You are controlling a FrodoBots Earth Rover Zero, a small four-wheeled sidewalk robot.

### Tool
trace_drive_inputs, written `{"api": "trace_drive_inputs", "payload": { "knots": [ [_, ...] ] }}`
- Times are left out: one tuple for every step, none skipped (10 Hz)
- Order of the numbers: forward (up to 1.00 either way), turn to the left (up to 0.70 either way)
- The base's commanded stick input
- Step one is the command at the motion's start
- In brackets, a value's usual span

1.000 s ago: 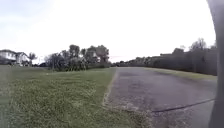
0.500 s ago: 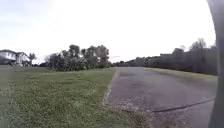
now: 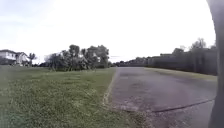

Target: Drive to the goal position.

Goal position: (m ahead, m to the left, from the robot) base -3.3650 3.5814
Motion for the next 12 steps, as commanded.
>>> {"api": "trace_drive_inputs", "payload": {
  "knots": [
    [0.0, 0.0],
    [0.0, 0.0],
    [0.0, 0.0],
    [0.01, 0.0],
    [0.04, 0.0],
    [0.0, 0.0],
    [0.0, 0.0],
    [0.0, 0.0],
    [0.0, 0.0],
    [0.0, 0.0],
    [0.0, 0.0],
    [0.0, 0.0]
  ]
}}
